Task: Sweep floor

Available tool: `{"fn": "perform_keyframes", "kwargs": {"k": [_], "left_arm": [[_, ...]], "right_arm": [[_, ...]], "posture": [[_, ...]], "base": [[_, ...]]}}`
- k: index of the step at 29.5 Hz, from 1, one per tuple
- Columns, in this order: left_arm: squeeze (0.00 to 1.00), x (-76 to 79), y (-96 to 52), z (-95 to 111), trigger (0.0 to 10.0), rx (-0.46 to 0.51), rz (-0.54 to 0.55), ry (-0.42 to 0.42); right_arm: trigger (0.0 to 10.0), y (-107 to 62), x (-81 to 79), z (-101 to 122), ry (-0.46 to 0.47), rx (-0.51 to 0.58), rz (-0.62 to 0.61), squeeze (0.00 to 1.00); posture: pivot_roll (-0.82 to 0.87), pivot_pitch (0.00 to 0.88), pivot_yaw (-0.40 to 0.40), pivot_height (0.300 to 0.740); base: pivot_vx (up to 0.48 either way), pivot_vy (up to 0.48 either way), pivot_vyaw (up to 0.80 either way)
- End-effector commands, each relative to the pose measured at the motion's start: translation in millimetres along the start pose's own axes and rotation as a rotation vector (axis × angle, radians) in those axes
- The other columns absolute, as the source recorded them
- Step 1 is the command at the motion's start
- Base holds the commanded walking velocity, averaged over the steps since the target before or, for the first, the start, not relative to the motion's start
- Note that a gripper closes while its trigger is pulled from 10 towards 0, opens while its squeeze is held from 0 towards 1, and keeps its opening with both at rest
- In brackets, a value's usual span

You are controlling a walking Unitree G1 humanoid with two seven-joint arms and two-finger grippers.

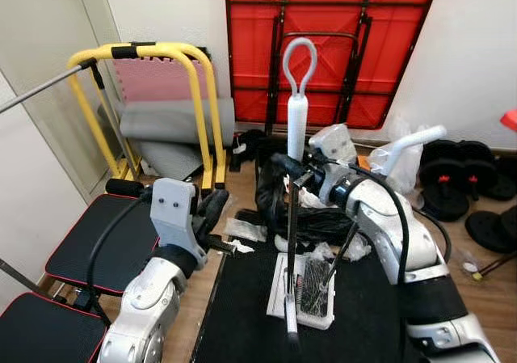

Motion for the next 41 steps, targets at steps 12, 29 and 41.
{"fn": "perform_keyframes", "kwargs": {"k": [12, 29, 41], "left_arm": [[0.0, -3.9, 0.9, 1.1, 10.0, 0.011, 0.023, 0.008], [0.0, -5.7, 0.5, 3.2, 10.0, 0.022, 0.029, -0.003], [0.0, -3.1, 0.1, 6.5, 10.0, 0.042, 0.013, -0.005]], "right_arm": [[10.0, -1.3, -7.4, 29.7, -0.034, 0.138, 0.05, 0.0], [10.0, -0.9, -0.6, 34.3, 0.006, 0.168, 0.022, 0.0], [10.0, -0.9, -7.4, 36.0, -0.001, 0.158, 0.082, 0.0]], "posture": [[-0.08, 0.03, -0.037, 0.74], [-0.08, 0.032, -0.035, 0.74], [-0.08, 0.034, -0.036, 0.74]], "base": [[0.0, 0.0, 0.0], [0.0, 0.0, 0.0], [0.188, 0.0, 0.35]]}}
Point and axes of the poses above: a point about 5 cm out from each wrist's last joint towards the gripper, its own y axis pointing out of the wrist towards the gripper, its own z axis along the axis of the wrist's last joint, x = y × z, the point moved 6 cm from there along y, pointing out of the wrist towards the gripper, and after that the axes turned 4 degrees about -y, right-handed, at the moved point
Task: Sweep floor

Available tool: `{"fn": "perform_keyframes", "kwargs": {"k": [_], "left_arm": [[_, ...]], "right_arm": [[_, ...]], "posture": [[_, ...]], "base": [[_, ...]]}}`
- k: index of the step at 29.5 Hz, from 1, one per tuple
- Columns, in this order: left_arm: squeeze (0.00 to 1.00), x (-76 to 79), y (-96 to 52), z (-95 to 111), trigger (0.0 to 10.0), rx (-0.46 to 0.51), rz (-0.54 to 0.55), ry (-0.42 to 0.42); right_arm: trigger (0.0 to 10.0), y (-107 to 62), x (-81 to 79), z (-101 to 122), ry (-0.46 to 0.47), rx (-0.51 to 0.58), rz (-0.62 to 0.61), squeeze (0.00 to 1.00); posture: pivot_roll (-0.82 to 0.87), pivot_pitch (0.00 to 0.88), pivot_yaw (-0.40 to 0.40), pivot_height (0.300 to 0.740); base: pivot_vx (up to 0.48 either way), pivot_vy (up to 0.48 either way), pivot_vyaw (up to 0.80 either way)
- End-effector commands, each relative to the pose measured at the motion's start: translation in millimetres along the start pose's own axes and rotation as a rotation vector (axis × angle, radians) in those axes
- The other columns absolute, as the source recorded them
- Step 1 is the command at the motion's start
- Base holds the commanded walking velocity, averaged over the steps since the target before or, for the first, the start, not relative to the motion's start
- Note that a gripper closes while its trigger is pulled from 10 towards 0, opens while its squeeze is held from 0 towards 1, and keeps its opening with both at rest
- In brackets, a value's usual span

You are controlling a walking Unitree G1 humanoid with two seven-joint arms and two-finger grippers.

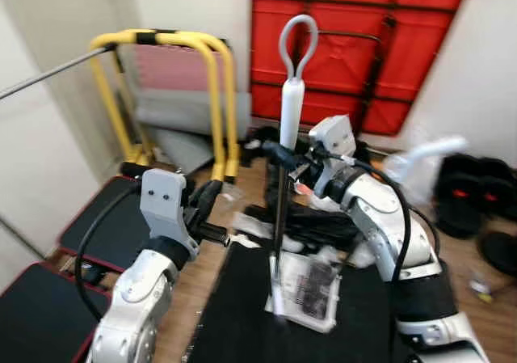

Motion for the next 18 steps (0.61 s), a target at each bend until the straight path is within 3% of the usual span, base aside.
{"fn": "perform_keyframes", "kwargs": {"k": [1, 5, 18], "left_arm": [[0.0, 2.7, 1.1, 0.9, 10.0, 0.005, -0.013, 0.004], [0.0, 3.6, 0.9, 1.1, 10.0, 0.006, -0.017, 0.004], [0.0, 5.9, 0.9, 1.2, 10.0, 0.009, -0.03, 0.005]], "right_arm": [[10.0, 0.9, 3.6, 18.3, -0.022, 0.059, -0.002, 0.0], [10.0, 1.3, 3.6, 18.0, -0.027, 0.057, -0.001, 0.0], [10.0, 3.5, 11.3, 33.5, -0.041, 0.122, -0.037, 0.0]], "posture": [[-0.08, 0.034, -0.036, 0.74], [-0.08, 0.034, -0.036, 0.74], [-0.08, 0.036, -0.036, 0.74]], "base": [[0.307, 0.0, 0.0], [0.307, 0.0, 0.8], [0.313, 0.0, 0.03]]}}
Point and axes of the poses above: a point about 5 cm out from each wrist's last joint towards the gripper, its own y axis pointing out of the wrist towards the gripper, its own z axis along the axis of the wrist's last joint, x = y × z, the point moved 6 cm from there along y, pointing out of the wrist towards the gripper, and after that the axes turned 4 degrees about -y, right-handed, at the moved point
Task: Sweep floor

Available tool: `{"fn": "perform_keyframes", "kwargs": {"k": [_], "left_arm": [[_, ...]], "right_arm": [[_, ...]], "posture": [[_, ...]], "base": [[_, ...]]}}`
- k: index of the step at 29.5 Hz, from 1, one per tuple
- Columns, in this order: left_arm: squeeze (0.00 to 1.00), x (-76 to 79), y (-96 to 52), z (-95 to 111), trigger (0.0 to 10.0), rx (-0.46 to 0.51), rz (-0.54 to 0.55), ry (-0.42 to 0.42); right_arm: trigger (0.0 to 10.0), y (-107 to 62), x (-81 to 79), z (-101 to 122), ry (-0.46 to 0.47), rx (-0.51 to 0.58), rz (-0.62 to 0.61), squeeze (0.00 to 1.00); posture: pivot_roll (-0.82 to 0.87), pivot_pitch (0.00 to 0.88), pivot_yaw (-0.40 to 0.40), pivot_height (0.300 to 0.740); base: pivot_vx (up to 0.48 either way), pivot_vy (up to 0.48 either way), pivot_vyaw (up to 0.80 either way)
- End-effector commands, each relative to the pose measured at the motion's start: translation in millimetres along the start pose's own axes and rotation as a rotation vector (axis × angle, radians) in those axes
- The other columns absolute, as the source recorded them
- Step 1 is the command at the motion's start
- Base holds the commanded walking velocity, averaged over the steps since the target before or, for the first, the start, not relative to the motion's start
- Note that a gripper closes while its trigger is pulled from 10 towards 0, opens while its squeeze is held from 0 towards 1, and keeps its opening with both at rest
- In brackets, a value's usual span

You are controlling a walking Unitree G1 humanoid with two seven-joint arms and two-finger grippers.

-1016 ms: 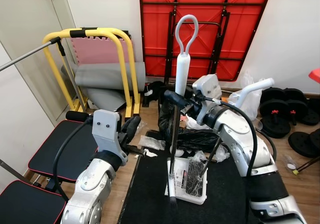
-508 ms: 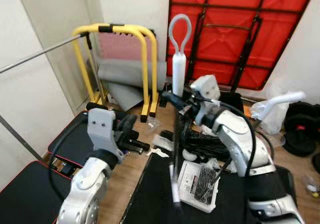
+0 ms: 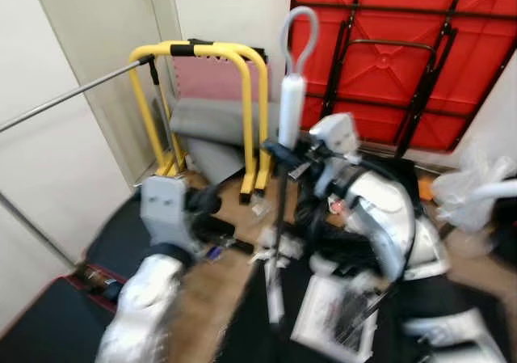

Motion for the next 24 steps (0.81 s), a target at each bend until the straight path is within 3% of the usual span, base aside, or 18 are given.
{"fn": "perform_keyframes", "kwargs": {"k": [1, 17, 19, 24], "left_arm": [[0.0, -7.5, -2.6, 0.7, 10.0, -0.001, 0.017, 0.021], [0.0, -2.3, -4.9, -0.5, 10.0, -0.006, 0.0, 0.017], [0.0, 0.4, -7.2, -1.2, 10.0, -0.013, -0.004, 0.006], [0.0, 3.1, -10.1, -1.0, 10.0, -0.018, -0.009, -0.002]], "right_arm": [[10.0, 5.2, -5.4, 25.2, -0.043, 0.099, 0.024, 0.0], [10.0, 16.1, 0.3, 13.4, -0.137, 0.008, -0.017, 0.0], [10.0, 24.9, 9.3, 12.3, -0.057, -0.015, -0.068, 0.0], [10.0, 31.3, 16.8, 9.6, 0.028, -0.046, -0.118, 0.0]], "posture": [[-0.08, 0.036, -0.034, 0.74], [-0.07, 0.039, -0.034, 0.74], [-0.06, 0.053, -0.035, 0.74], [-0.05, 0.071, -0.038, 0.74]], "base": [[0.311, 0.0, 0.0], [0.315, 0.0, 0.0], [0.148, 0.0, 0.0], [0.0, 0.0, 0.0]]}}
Point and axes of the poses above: a point about 5 cm out from each wrist's last joint towards the gripper, its own y axis pointing out of the wrist towards the gripper, its own z axis along the axis of the wrist's last joint, x = y × z, the point moved 6 cm from there along y, pointing out of the wrist towards the gripper, and after that the axes turned 4 degrees about -y, right-handed, at the moved point
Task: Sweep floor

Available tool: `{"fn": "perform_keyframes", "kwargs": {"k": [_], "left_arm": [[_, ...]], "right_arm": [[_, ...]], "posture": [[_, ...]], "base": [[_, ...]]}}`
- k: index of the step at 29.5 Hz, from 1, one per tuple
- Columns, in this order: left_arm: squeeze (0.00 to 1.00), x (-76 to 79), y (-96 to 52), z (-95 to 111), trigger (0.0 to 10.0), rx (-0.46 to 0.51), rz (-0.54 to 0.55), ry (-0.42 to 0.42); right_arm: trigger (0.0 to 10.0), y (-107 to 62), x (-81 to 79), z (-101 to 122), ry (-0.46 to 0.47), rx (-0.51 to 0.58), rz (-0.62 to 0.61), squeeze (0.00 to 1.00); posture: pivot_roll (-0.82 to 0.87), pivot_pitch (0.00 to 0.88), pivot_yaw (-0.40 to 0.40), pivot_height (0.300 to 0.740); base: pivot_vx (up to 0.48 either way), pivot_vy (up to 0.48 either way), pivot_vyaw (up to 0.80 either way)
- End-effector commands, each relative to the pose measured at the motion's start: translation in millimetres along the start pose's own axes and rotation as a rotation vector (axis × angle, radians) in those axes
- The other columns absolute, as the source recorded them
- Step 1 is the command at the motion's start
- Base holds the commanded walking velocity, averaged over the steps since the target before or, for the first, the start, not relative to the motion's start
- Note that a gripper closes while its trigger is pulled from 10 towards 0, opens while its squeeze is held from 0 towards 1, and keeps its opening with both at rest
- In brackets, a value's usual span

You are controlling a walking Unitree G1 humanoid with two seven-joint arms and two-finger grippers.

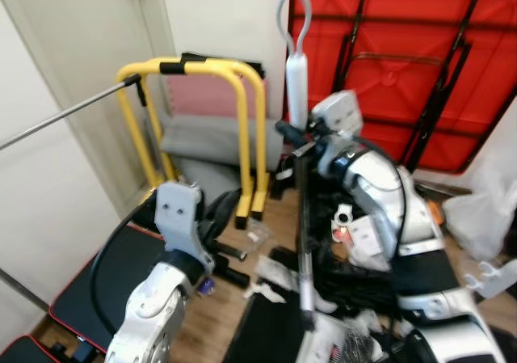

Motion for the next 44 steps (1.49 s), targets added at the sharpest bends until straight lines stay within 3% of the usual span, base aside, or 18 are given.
{"fn": "perform_keyframes", "kwargs": {"k": [1, 10, 20, 21, 26, 30, 35, 44], "left_arm": [[0.0, 5.8, -5.2, 1.2, 10.0, -0.009, -0.018, -0.01], [0.0, 21.6, -24.0, 4.6, 10.0, -0.038, -0.053, -0.044], [0.0, 34.1, -39.1, 7.6, 10.0, -0.07, -0.08, -0.062], [0.0, 36.4, -42.8, 7.9, 10.0, -0.082, -0.084, -0.08], [0.0, 37.7, -45.7, 8.7, 10.0, -0.089, -0.087, -0.092], [0.0, 40.9, -50.2, 10.0, 10.0, -0.099, -0.088, -0.114], [0.0, 42.3, -51.8, 10.6, 10.0, -0.104, -0.09, -0.121], [0.0, 51.5, -59.7, 12.8, 10.0, -0.123, -0.113, -0.137]], "right_arm": [[10.0, 3.8, 13.5, -2.8, 0.048, -0.032, -0.08, 0.0], [10.0, 16.9, 21.5, -6.8, 0.094, -0.075, -0.185, 0.0], [10.0, 31.3, 26.4, 13.0, 0.231, 0.054, -0.253, 0.0], [10.0, 37.4, 22.7, 10.9, 0.407, 0.062, -0.248, 0.0], [10.0, 40.6, 20.9, 16.2, 0.493, 0.108, -0.243, 0.0], [10.0, 41.9, 33.1, 15.0, 0.503, 0.119, -0.346, 0.0], [10.0, 44.3, 32.9, 15.0, 0.453, 0.113, -0.346, 0.0], [10.0, 41.7, 53.8, 24.7, 0.433, 0.245, -0.46, 0.0]], "posture": [[-0.04, 0.102, -0.041, 0.74], [-0.02, 0.178, -0.034, 0.74], [0.01, 0.242, -0.02, 0.74], [0.01, 0.259, -0.013, 0.74], [0.02, 0.268, -0.012, 0.74], [0.02, 0.281, -0.011, 0.74], [0.02, 0.287, -0.008, 0.74], [0.05, 0.315, 0.001, 0.74]], "base": [[0.0, 0.0, 0.0], [0.0, 0.0, 0.0], [0.0, 0.0, 0.0], [0.0, 0.0, 0.0], [0.0, 0.0, 0.0], [0.0, 0.0, 0.0], [0.0, 0.0, 0.0], [0.0, 0.0, 0.0]]}}
Point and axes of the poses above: a point about 5 cm out from each wrist's last joint towards the gripper, its own y axis pointing out of the wrist towards the gripper, its own z axis along the axis of the wrist's last joint, x = y × z, the point moved 6 cm from there along y, pointing out of the wrist towards the gripper, and after that the axes turned 4 degrees about -y, right-handed, at the moved point
